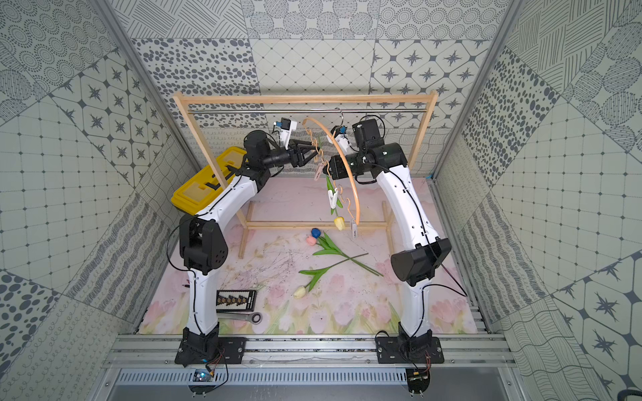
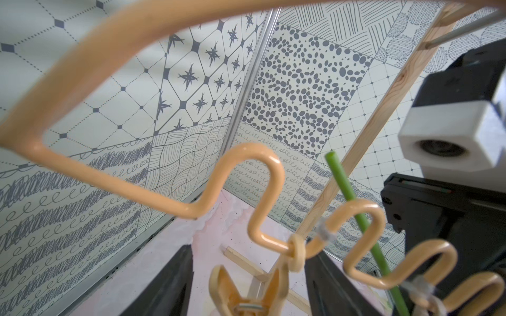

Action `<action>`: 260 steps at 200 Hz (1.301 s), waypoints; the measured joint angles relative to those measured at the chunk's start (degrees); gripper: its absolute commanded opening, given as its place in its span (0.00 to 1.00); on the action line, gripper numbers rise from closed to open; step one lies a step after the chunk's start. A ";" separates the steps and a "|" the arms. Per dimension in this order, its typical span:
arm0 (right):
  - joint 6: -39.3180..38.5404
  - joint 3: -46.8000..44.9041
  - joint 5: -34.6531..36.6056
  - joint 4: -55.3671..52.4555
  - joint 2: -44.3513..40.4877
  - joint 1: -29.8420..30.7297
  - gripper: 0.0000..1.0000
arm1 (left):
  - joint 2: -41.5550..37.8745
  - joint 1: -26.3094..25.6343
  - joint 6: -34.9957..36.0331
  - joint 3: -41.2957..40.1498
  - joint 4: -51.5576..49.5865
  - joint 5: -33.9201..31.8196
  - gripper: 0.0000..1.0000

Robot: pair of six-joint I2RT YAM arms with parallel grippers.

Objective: Dry the flowers on a clothes hanger
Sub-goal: Open the clamp at the hanger, then clamp the flower onto the hanger.

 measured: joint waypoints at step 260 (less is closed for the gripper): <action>25.35 -41.48 -4.42 44.13 -8.85 -1.84 0.00 | -5.60 -2.78 -4.15 -15.74 11.76 -8.48 0.16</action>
